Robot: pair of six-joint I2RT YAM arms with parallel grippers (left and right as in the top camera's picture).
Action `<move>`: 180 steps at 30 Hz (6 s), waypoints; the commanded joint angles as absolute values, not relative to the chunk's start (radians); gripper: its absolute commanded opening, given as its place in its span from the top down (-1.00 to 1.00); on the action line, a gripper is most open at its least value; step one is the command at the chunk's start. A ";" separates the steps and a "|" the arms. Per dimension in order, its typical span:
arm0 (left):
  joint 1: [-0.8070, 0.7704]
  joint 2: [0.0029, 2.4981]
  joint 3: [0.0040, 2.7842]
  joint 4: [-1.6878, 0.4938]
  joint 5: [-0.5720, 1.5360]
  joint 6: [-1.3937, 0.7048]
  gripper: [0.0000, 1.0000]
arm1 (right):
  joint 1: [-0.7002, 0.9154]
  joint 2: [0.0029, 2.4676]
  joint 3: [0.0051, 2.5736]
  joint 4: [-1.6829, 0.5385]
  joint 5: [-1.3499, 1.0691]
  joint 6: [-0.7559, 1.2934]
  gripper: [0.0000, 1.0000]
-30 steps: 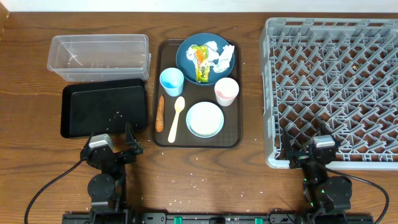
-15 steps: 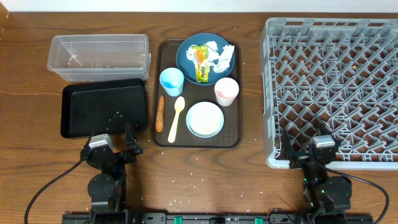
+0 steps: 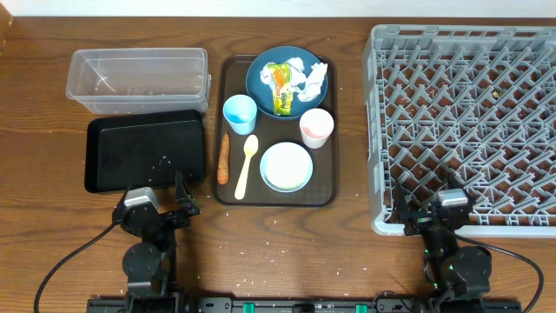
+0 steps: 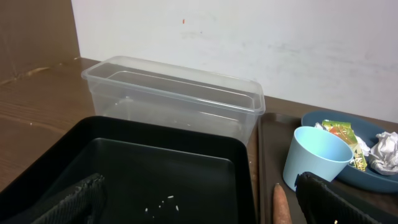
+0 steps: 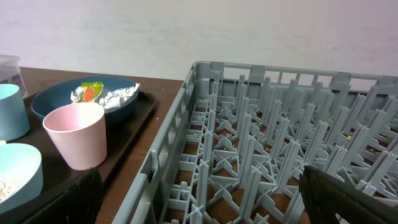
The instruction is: Sort waste into correct bins and load items into the dishwasher rack
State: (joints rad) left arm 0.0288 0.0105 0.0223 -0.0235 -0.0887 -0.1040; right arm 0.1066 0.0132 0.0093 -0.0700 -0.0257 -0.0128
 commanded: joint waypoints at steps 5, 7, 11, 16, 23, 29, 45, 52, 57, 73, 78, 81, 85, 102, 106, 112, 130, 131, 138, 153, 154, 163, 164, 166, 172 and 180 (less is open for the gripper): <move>0.027 0.006 0.004 -0.063 -0.105 -0.098 -0.96 | 0.095 0.016 0.006 -0.070 0.038 -0.029 -0.98; 0.027 0.006 0.004 -0.063 -0.104 -0.098 -0.96 | 0.095 0.016 0.006 -0.069 0.038 -0.028 -0.98; 0.027 0.006 0.004 -0.063 -0.105 -0.098 -0.96 | 0.095 0.016 0.006 -0.055 0.032 -0.027 -0.99; 0.027 0.006 0.004 -0.063 -0.096 -0.098 -0.96 | 0.095 0.016 0.006 -0.005 0.013 -0.027 -0.99; 0.027 0.006 0.031 -0.043 -0.006 -0.098 -0.96 | 0.095 0.016 0.006 0.128 -0.031 -0.027 -0.98; 0.027 0.044 0.084 -0.023 -0.007 -0.097 -0.97 | 0.095 0.024 0.047 0.128 -0.073 -0.023 -0.99; 0.025 0.719 0.670 -0.044 0.149 -0.097 -0.97 | 0.095 0.466 0.492 0.039 -0.153 -0.024 -0.99; -0.077 1.145 1.166 -0.333 0.153 -0.097 -0.96 | 0.095 0.765 0.873 -0.289 -0.204 -0.024 -0.98; -0.167 1.510 1.571 -0.566 0.153 -0.097 -0.97 | 0.095 0.905 1.066 -0.483 -0.215 -0.024 -0.97; -0.300 2.148 1.906 -0.404 0.317 -0.168 -0.97 | 0.095 0.974 1.099 -0.667 -0.199 -0.025 -0.99; -0.308 2.241 1.906 -0.428 0.238 -0.292 -0.97 | 0.095 0.976 1.099 -0.675 -0.181 -0.024 -0.98; -0.330 2.274 1.906 -0.451 0.141 -0.324 -0.97 | 0.095 0.980 1.099 -0.675 -0.181 -0.024 -0.98; -0.375 2.295 1.906 -0.443 -0.002 -0.324 -0.97 | 0.095 0.982 1.099 -0.675 -0.181 -0.024 -0.98; -0.417 2.395 1.903 -0.416 -0.056 -0.324 -0.97 | 0.095 0.982 1.099 -0.688 -0.181 -0.024 -0.98; -0.417 2.397 1.902 -0.414 -0.037 -0.324 -0.96 | 0.095 0.982 1.099 -0.689 -0.181 -0.024 -0.98; -0.417 2.396 1.902 -0.425 -0.031 -0.324 0.63 | 0.095 0.982 1.099 -0.689 -0.181 -0.024 -0.98; -0.338 2.061 1.903 -0.521 -0.027 -0.308 0.88 | 0.095 0.982 1.099 -0.688 -0.189 -0.024 -0.98; -0.326 2.038 1.903 -0.540 -0.028 -0.308 0.88 | 0.095 0.982 1.099 -0.688 -0.189 -0.024 -0.99; -0.186 1.954 1.903 -0.695 -0.100 -0.282 0.88 | 0.095 0.982 1.099 -0.688 -0.192 -0.023 -0.98; 0.075 2.142 1.902 -0.770 -0.113 0.019 0.88 | 0.095 0.982 1.099 -0.692 -0.199 -0.015 -0.99; 0.078 2.156 1.902 -0.776 -0.113 0.033 0.88 | 0.095 0.982 1.099 -0.692 -0.200 -0.015 -0.98; 0.078 2.120 1.905 -0.788 -0.114 0.037 -0.46 | 0.095 0.982 1.099 -0.672 -0.212 -0.015 -0.99; 0.078 2.098 1.905 -0.788 -0.113 0.037 -0.50 | 0.095 0.982 1.099 -0.666 -0.222 -0.015 -0.98; 0.078 2.058 1.905 -0.789 -0.113 0.037 -0.55 | 0.095 0.982 1.099 -0.658 -0.238 -0.015 -0.98; 0.072 1.902 1.904 -0.876 0.097 0.037 -0.57 | 0.095 0.982 1.099 -0.654 -0.244 -0.015 -0.98; -0.017 1.848 1.897 -1.066 0.277 0.033 -0.57 | 0.095 0.982 1.099 -0.664 -0.244 -0.015 -0.99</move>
